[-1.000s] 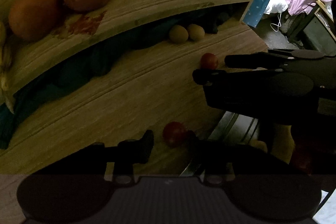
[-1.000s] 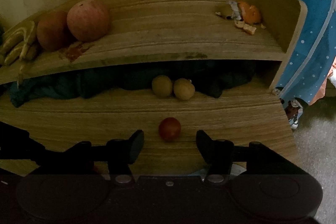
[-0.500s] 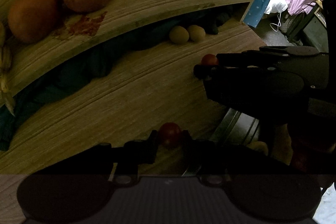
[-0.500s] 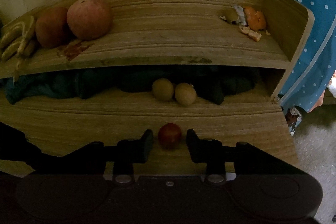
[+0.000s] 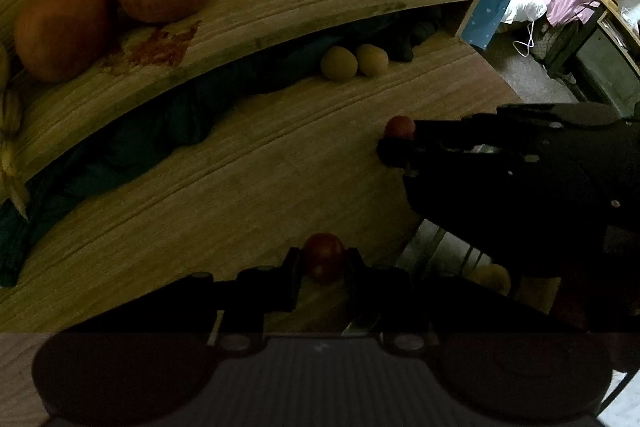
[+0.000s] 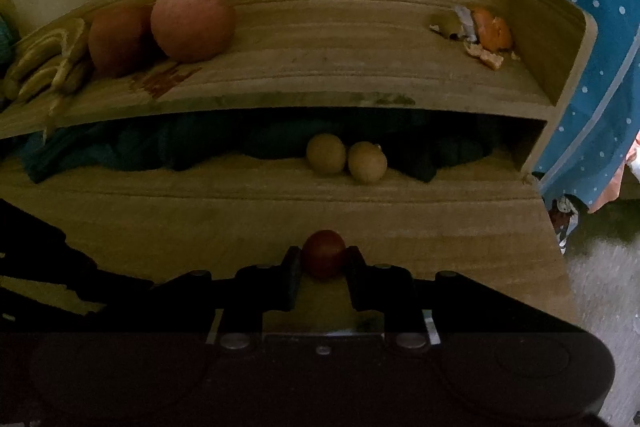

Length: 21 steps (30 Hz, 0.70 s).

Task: Organize fruits
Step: 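Grasp a small red tomato with the right gripper while the left gripper grasps another, then carry both tomatoes over the tray and open the right gripper to release its tomato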

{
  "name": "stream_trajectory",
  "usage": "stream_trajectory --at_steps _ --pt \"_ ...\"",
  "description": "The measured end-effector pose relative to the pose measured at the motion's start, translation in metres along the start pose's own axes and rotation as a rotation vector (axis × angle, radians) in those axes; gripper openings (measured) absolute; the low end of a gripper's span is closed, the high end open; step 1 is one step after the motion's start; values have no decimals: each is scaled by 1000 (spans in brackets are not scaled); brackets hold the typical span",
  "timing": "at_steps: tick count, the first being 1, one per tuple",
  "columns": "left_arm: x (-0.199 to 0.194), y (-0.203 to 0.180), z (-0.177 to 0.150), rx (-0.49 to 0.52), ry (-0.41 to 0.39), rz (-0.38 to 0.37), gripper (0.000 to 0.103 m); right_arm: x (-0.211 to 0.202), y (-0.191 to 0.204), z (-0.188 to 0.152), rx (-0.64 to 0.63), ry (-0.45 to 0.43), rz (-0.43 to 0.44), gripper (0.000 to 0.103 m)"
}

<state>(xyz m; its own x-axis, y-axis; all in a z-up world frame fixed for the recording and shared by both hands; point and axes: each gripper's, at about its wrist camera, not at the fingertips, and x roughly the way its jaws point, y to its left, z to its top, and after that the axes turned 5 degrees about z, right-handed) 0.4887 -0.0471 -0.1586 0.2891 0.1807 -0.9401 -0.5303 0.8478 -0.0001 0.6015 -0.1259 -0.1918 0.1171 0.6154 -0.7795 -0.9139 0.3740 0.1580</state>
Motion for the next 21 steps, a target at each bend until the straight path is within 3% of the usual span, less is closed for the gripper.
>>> stream_trajectory --at_steps 21 --pt "-26 -3 -9 63 -64 -58 25 -58 11 -15 72 -74 -71 25"
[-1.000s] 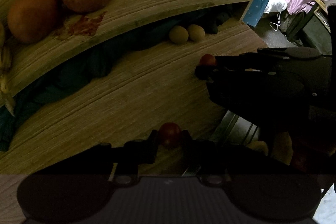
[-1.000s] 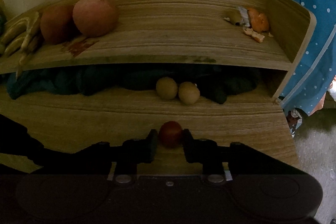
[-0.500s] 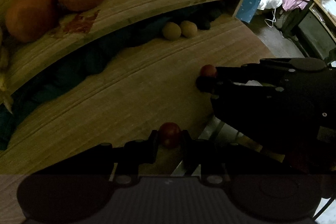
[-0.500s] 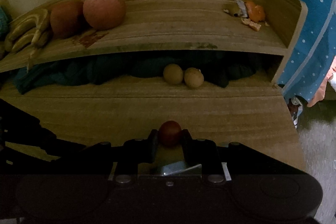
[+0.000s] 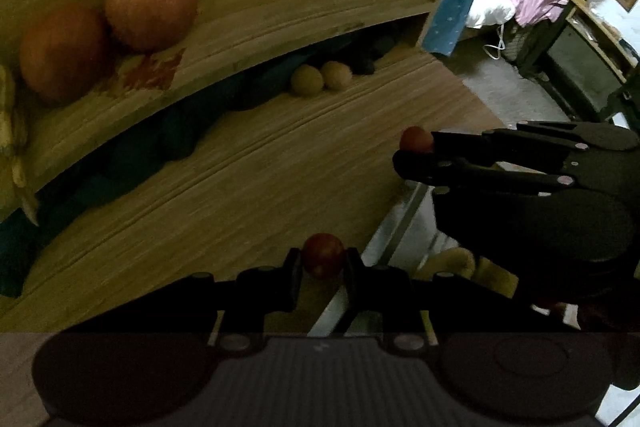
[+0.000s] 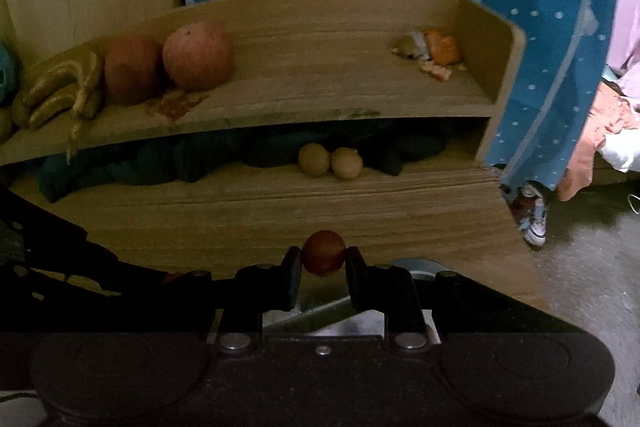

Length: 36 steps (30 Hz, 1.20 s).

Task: Organize fruits
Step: 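Carry both tomatoes over the tray and open the right gripper to release its tomato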

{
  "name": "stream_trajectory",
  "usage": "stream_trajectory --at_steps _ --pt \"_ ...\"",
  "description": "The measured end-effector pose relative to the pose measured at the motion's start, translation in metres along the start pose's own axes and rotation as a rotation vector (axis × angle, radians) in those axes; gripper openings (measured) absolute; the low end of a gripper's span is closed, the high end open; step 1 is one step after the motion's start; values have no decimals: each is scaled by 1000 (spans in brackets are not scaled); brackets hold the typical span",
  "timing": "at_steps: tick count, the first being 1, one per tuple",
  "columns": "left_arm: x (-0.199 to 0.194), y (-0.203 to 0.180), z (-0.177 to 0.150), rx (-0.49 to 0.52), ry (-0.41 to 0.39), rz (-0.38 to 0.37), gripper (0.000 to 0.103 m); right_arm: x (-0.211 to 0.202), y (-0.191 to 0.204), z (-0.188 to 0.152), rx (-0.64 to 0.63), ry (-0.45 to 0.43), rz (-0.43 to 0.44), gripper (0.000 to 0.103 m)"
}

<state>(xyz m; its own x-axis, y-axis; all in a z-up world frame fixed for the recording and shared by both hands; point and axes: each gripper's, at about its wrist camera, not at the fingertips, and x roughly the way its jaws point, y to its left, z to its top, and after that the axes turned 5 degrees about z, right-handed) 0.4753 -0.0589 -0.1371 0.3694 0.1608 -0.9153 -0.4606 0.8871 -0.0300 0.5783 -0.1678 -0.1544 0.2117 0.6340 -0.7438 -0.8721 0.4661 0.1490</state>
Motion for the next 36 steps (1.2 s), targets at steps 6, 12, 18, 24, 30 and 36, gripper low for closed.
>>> stream_trajectory --at_steps 6,12,18,24,30,36 --pt "-16 -6 -3 35 -31 -33 25 -29 1 -7 38 -35 -36 25" --pt "-26 -16 -8 94 -55 -82 25 -58 3 -20 78 -58 -84 25" --pt "-32 -28 -15 147 -60 -133 25 -80 5 -40 127 -49 -132 25" --pt "-35 -40 -25 197 -50 -166 25 -94 8 -60 175 -35 -162 25" --pt "-38 -52 -36 245 -27 -191 25 -103 13 -78 216 -13 -164 25" --pt "-36 -60 -46 273 4 -207 25 -106 18 -93 247 12 -164 25"
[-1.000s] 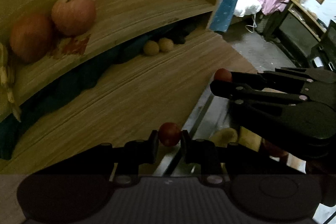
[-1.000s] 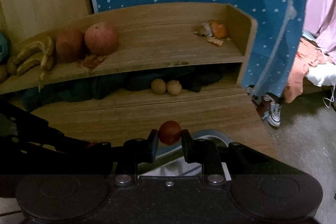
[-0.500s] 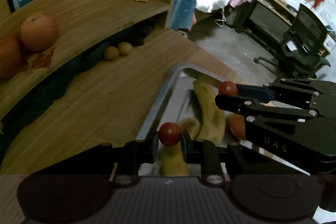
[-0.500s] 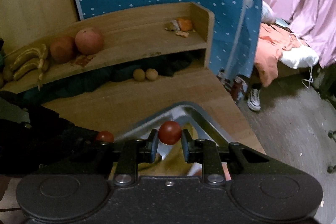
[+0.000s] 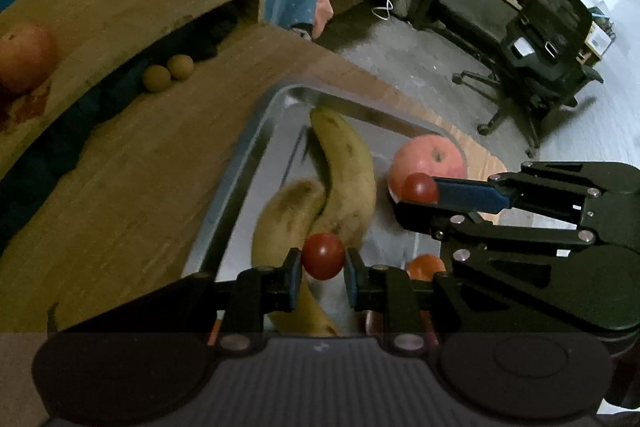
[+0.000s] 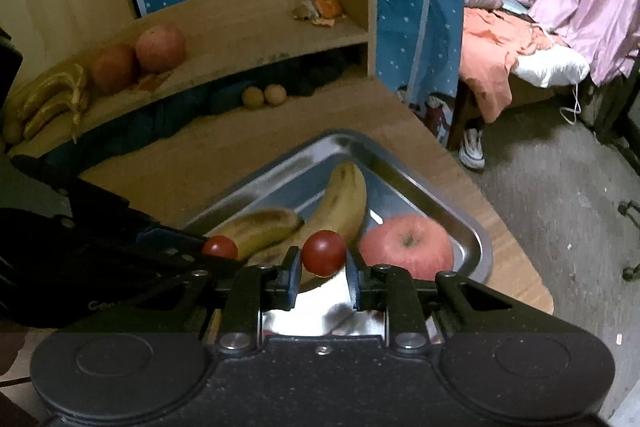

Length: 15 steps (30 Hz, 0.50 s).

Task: Organize fruits
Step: 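Carry both tomatoes over the tray and open the right gripper to release its tomato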

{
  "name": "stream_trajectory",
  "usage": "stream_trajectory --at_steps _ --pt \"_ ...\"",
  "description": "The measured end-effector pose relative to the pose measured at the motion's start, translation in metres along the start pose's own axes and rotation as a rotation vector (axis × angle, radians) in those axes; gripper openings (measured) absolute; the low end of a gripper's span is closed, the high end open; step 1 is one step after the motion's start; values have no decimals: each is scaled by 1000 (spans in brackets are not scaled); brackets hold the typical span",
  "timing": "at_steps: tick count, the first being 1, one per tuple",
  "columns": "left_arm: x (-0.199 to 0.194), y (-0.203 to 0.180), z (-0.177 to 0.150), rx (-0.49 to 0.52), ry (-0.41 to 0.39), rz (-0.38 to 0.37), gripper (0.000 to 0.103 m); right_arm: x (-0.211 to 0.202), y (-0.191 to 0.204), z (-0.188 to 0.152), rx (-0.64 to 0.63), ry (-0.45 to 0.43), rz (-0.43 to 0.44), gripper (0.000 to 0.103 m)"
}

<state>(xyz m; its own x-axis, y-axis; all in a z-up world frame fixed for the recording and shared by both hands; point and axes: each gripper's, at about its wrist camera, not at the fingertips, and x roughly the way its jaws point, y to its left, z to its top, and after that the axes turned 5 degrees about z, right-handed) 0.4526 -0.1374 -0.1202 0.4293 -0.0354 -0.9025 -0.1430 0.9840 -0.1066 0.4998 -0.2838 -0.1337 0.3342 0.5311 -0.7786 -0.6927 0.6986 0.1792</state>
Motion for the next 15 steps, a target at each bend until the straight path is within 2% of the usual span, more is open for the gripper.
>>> stream_trajectory --at_steps 9,15 --pt "4 -10 -4 29 26 -3 25 -3 -8 -16 47 6 -24 25" --pt "11 -15 -5 40 50 21 25 4 -17 -23 78 21 -48 25"
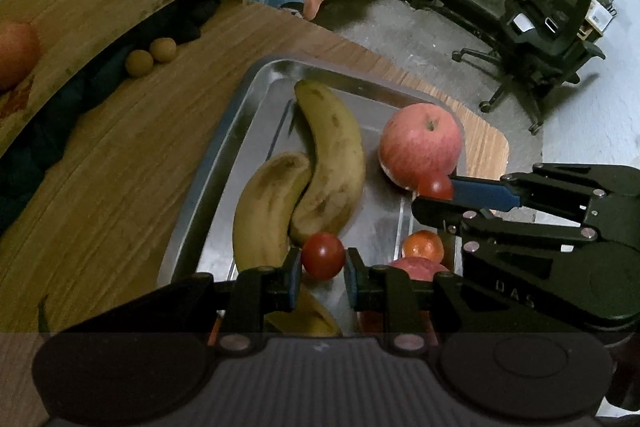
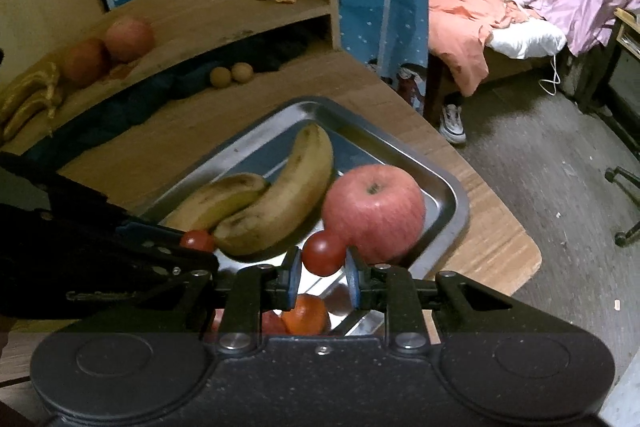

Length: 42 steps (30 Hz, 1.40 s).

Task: Organize fruits
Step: 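Carry both tomatoes over the tray and open the right gripper to release its tomato, then open the left gripper to drop its tomato onto the tray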

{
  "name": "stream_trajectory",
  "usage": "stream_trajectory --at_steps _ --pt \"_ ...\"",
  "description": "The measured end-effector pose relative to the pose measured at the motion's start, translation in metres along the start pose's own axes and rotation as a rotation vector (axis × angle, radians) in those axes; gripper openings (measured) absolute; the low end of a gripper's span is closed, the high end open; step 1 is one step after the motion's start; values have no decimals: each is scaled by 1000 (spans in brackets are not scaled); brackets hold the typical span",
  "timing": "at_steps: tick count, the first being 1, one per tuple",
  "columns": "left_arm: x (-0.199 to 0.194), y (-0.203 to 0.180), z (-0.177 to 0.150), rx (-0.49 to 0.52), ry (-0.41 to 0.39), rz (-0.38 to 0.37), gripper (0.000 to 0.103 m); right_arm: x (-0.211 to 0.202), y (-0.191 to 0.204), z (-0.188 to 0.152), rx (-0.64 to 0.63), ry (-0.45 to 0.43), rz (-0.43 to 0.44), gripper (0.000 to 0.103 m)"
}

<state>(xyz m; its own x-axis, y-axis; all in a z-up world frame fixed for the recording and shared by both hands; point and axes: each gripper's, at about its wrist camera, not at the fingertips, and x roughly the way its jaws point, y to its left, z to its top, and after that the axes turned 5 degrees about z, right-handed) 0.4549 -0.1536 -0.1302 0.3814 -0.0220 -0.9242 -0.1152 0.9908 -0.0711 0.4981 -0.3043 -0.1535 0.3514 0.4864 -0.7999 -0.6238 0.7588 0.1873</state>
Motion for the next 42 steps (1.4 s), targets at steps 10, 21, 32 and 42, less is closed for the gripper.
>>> stream_trajectory --at_steps 10,21,32,42 --pt "0 -4 -1 5 3 5 25 5 -3 -3 11 3 -2 26" --pt "-13 2 -5 -8 -34 14 46 -11 -2 -3 22 -32 -36 40" --pt "-54 30 -21 -67 -147 65 92 -42 13 -10 60 -79 -58 93" --pt "-80 71 -53 -140 -185 120 103 -70 46 -33 60 -96 -92 102"
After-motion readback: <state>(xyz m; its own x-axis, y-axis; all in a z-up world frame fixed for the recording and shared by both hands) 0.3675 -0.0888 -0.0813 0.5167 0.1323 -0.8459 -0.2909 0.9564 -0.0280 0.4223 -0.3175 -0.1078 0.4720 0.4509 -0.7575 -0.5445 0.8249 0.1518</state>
